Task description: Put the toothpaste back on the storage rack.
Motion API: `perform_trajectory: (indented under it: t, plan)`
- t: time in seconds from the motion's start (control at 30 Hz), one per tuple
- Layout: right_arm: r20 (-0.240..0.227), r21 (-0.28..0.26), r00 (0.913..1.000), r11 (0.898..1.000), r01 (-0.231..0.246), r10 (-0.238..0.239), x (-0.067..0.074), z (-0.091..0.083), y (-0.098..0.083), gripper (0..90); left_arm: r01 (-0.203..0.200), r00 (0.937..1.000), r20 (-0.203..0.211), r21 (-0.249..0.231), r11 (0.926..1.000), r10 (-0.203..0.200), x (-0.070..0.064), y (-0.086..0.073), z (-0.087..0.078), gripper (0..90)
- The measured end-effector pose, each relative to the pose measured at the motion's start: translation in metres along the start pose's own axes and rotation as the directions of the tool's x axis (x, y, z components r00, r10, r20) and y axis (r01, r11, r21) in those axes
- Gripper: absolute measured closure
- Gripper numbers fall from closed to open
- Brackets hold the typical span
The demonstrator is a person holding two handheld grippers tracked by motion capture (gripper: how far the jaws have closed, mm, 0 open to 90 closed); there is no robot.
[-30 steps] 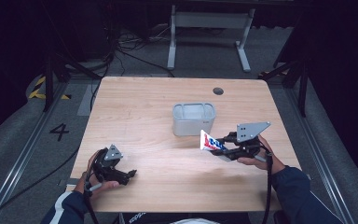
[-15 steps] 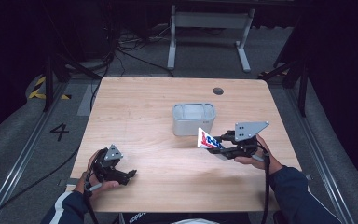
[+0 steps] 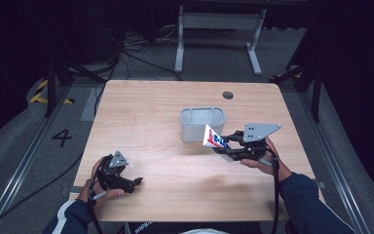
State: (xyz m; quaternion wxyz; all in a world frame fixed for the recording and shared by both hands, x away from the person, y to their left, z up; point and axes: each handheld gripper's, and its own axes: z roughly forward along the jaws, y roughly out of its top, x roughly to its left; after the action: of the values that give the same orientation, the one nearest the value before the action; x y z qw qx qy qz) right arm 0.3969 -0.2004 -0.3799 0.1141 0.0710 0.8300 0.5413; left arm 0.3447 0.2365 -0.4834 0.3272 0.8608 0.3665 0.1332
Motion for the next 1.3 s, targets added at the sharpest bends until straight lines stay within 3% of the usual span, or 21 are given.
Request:
perform_trajectory:
  t: [0.47, 0.73, 1.3]
  plan:
    - [0.063, -0.002, 0.9976, 1.000, 0.030, -0.030, -0.002, 0.012, 0.018, 63.7, 0.000, 1.0000, 0.000, 0.000, 1.0000, 0.000, 0.000, 0.000, 0.000, 0.2]
    - [0.091, -0.024, 0.9959, 1.000, 0.000, 0.002, -0.007, 0.015, 0.023, 63.7, 0.001, 1.0000, 0.000, 0.000, 1.0000, -0.001, 0.000, 0.000, 0.000, 0.1]
    - [0.126, -0.055, 0.9919, 0.998, -0.012, 0.019, -0.017, 0.024, 0.038, 63.6, 0.000, 1.0000, 0.000, 0.000, 1.0000, 0.000, 0.000, 0.000, 0.000, 0.2]
